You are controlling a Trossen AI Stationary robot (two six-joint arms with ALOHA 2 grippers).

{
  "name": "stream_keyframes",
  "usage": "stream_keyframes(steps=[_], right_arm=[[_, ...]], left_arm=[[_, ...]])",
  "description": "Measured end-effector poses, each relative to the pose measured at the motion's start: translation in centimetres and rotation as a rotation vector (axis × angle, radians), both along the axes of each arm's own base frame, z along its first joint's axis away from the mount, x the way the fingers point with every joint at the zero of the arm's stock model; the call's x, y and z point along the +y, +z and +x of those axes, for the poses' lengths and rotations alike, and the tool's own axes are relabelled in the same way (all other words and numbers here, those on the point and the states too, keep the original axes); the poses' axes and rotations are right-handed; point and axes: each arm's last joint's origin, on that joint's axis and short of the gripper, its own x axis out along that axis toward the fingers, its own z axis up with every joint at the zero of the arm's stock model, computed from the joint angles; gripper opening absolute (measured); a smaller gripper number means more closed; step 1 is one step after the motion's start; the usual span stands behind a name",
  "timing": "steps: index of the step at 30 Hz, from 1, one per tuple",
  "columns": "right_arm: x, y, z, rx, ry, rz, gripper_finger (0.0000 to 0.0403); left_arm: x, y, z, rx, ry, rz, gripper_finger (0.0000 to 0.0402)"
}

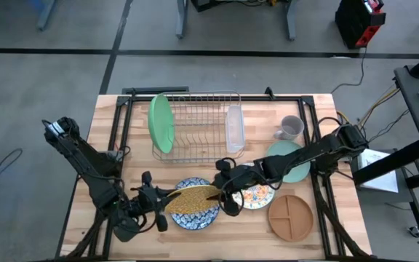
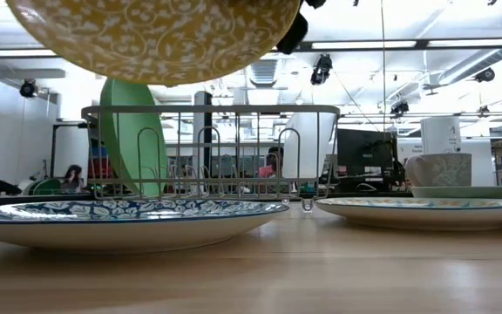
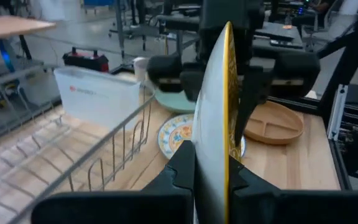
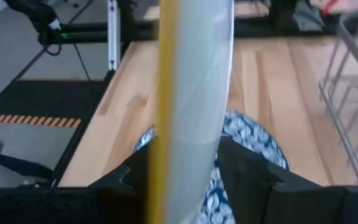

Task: Sort dishes
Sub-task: Put the yellow plate in the dish rack

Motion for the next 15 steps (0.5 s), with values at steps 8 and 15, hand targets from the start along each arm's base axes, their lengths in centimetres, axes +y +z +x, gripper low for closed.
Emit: stream_keyframes(steps=[8,15], right_arm=[[-0.6,0.8,0.2,-0.074,-0.034,-0.043,0.0028],[-0.8,0.8,-0.1,-0.066,0.047,-0.051,0.0027]], left_arm=[[-0.1,1.5,0.1,-0.015,0.043,0.087,0.0029],[-0.4,3.2,0.4,-0.012,-0.025,0.058,0.016]])
